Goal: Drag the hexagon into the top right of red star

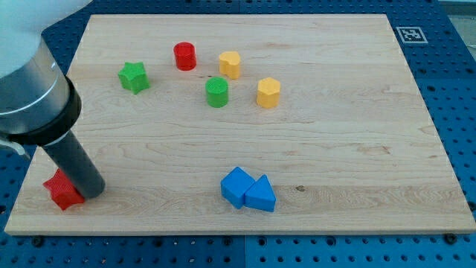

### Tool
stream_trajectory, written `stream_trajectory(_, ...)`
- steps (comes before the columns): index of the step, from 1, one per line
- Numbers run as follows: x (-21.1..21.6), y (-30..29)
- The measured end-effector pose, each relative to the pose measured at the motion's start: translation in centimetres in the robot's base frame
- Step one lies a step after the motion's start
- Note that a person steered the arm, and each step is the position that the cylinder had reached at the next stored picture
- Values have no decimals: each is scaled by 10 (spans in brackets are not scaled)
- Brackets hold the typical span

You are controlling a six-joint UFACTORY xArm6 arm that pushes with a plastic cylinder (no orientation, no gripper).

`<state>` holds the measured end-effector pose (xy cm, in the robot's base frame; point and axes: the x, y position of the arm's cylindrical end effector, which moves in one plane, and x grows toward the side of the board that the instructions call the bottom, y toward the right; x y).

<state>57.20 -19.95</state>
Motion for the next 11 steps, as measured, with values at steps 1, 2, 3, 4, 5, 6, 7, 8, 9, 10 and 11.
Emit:
stream_trajectory(1, 0, 0)
stream_trajectory(2, 0, 0)
stream_trajectory(3, -3, 30)
stream_trajectory(4, -25, 106)
stream_trajectory(5, -60, 181)
stream_trajectory(6, -86, 256)
stream_trajectory(7, -115, 326)
stream_trajectory(8, -157, 334)
stream_trajectory(9, -175, 333)
stream_trajectory(10, -175, 315)
stream_trajectory(11, -175, 286)
